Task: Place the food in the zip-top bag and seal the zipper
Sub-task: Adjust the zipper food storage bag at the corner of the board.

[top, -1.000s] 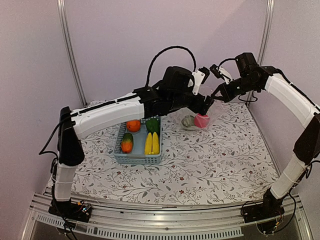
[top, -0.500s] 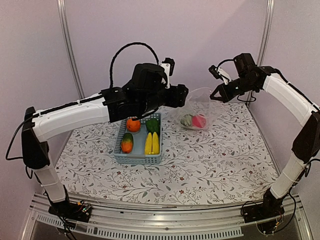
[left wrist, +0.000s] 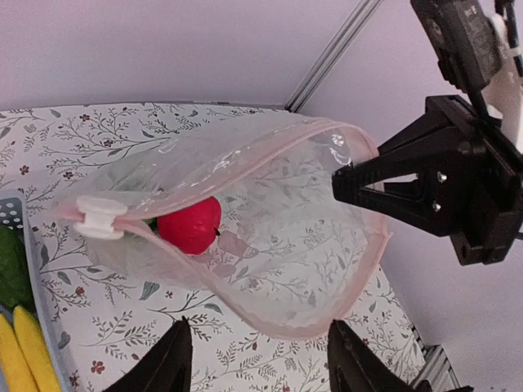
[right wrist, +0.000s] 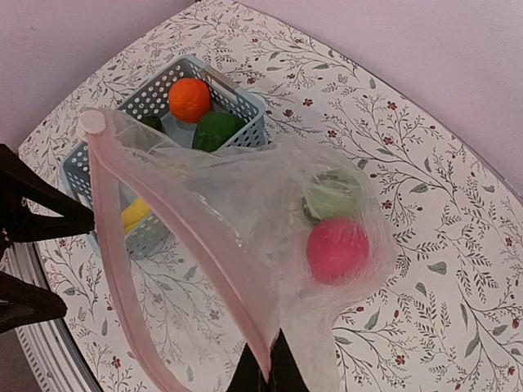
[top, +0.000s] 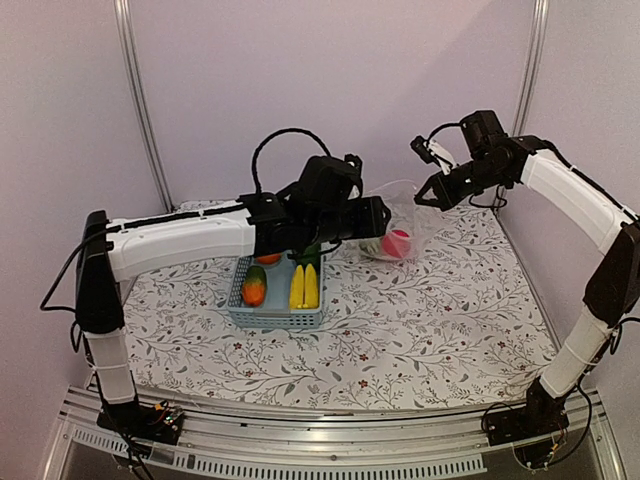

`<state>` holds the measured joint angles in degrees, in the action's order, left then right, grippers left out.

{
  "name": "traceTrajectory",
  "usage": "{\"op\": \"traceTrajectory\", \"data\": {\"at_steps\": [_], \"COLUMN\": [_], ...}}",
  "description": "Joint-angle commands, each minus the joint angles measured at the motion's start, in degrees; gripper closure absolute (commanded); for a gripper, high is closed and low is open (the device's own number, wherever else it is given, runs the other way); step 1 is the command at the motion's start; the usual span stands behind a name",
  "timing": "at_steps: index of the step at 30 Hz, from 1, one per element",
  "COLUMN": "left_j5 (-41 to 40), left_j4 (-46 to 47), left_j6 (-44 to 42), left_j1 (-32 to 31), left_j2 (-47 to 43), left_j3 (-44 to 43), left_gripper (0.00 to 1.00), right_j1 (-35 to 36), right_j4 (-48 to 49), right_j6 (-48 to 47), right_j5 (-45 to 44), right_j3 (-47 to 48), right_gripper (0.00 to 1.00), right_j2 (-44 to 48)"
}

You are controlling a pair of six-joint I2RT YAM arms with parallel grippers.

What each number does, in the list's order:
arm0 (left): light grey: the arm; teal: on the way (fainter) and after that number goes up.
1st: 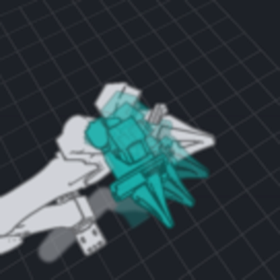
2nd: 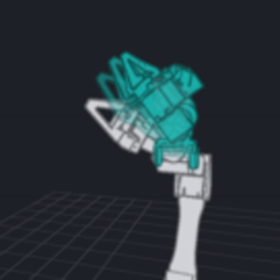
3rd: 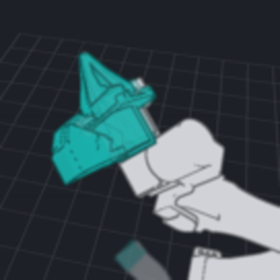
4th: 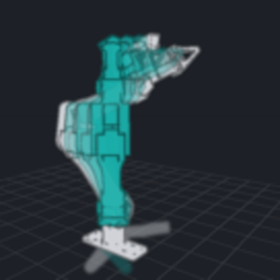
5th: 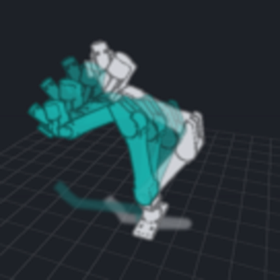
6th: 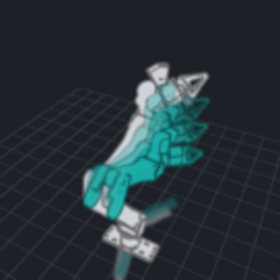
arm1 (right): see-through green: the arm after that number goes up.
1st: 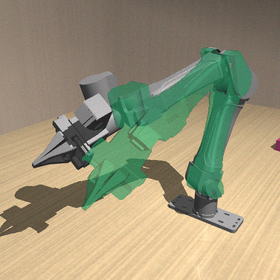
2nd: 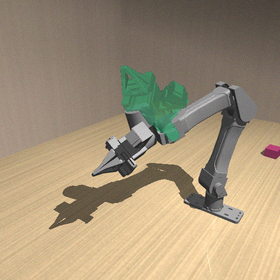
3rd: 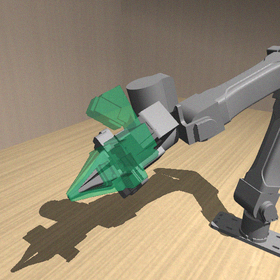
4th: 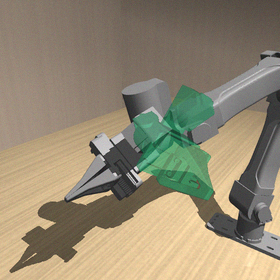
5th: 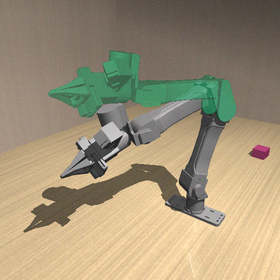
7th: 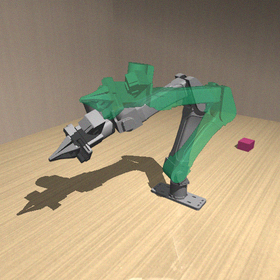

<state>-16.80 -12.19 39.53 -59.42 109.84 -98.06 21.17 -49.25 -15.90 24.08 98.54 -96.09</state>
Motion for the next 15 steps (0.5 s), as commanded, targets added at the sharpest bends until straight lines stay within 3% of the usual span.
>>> {"op": "traceTrajectory", "data": {"at_steps": [1, 3, 9, 15], "left_j5": [1.9, 3.0, 5.2, 6.4], "left_j4": [-3.1, -3.5, -2.7, -2.9], "left_j6": [4.9, 5.9, 3.8, -5.5], "left_j1": [1.6, 2.2, 3.9, 3.7], "left_j2": [3.9, 5.3, 9.9, 15.8], "left_j3": [-5.2, -6.3, -13.1, -30.7], "left_gripper": [0.48, 0.56, 0.97, 1.0], "right_j1": [1.9, 2.3, 2.1, -5.6], "right_j4": [0.5, 0.4, 0.6, -0.9], "right_j6": [-0.8, -1.2, -0.8, 2.8], "right_j5": [-1.0, -1.1, -5.5, -7.3], "right_j3": [-2.2, -2.5, 0.4, 14.4], "right_gripper": [1.0, 1.0, 1.0, 1.0], "right_j2": [0.9, 1.5, 2.8, -0.1]}}
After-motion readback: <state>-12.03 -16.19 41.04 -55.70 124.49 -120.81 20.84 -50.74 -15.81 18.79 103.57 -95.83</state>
